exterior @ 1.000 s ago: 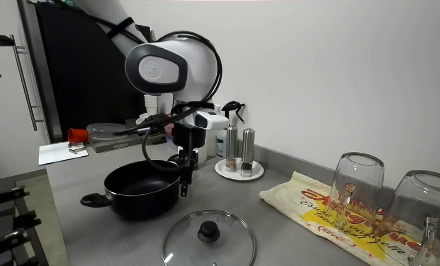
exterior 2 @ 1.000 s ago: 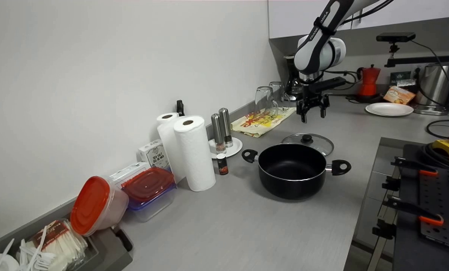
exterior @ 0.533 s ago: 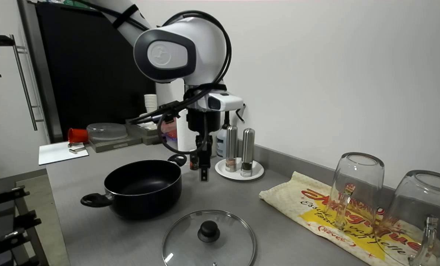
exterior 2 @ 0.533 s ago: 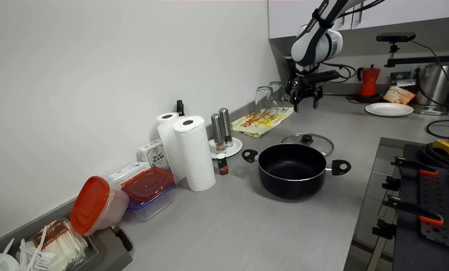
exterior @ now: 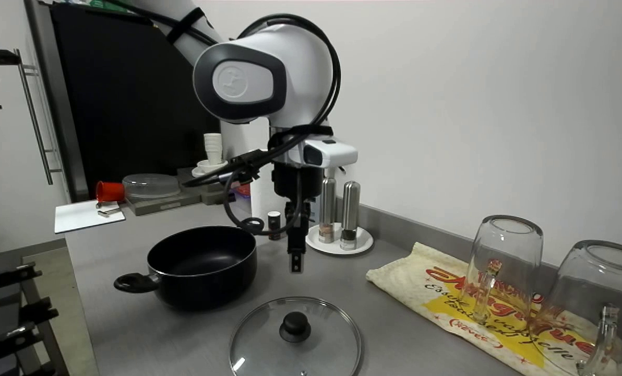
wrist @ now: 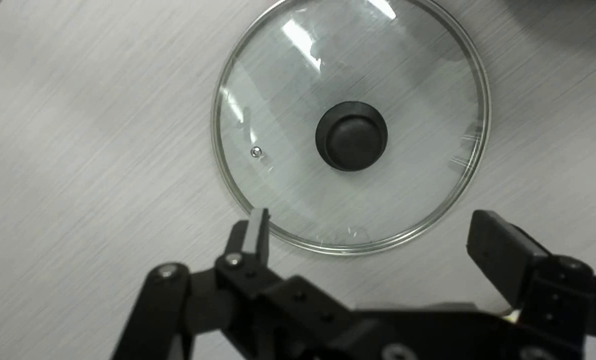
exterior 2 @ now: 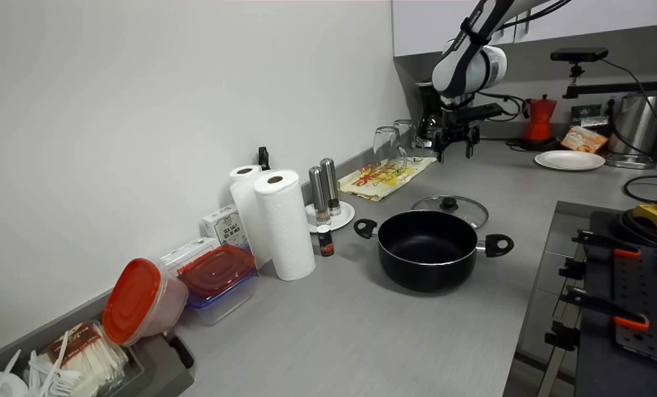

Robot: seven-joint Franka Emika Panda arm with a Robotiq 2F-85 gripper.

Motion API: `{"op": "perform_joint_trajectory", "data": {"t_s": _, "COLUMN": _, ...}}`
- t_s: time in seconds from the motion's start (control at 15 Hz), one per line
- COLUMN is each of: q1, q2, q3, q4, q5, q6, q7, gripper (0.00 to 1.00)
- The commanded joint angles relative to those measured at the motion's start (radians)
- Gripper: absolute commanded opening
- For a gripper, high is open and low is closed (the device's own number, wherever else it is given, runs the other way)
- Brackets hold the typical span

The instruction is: Cover the pot with the clear lid

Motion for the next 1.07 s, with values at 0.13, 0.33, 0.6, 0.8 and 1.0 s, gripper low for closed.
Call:
{"op": "perform_joint_trajectory", "data": {"t_s": 0.13, "q1": -0.014, "q2": 0.093, "q3": 0.020, "q4": 0.075, "q5": 0.055, "q6": -0.010, "q7": -0.004, "gripper": 1.00}}
{"op": "perform_joint_trajectory", "data": {"t_s": 0.33, "q1": -0.020, "q2": 0.137, "q3": 0.034, "q4": 0.094, "q5": 0.084, "q6": -0.002, "q7": -0.009, "gripper": 1.00}}
{"op": "perform_joint_trajectory", "data": {"t_s": 0.6, "q1": -0.031, "q2": 0.210, "q3": 0.053, "q4": 0.118, "q5": 0.120, "q6": 0.006, "q7": -0.012, "gripper": 1.00}}
{"op": "perform_joint_trajectory", "data": {"t_s": 0.8, "q1": -0.040, "q2": 0.254, "q3": 0.060, "q4": 0.131, "q5": 0.138, "q6": 0.013, "q7": -0.010, "gripper": 1.00}}
{"op": "perform_joint_trajectory", "data": {"t_s": 1.0, "q1": -0.041, "q2": 0.273, "q3": 0.051, "q4": 0.134, "q5": 0.149, "q6": 0.039, "q7": 0.005, "gripper": 1.00}}
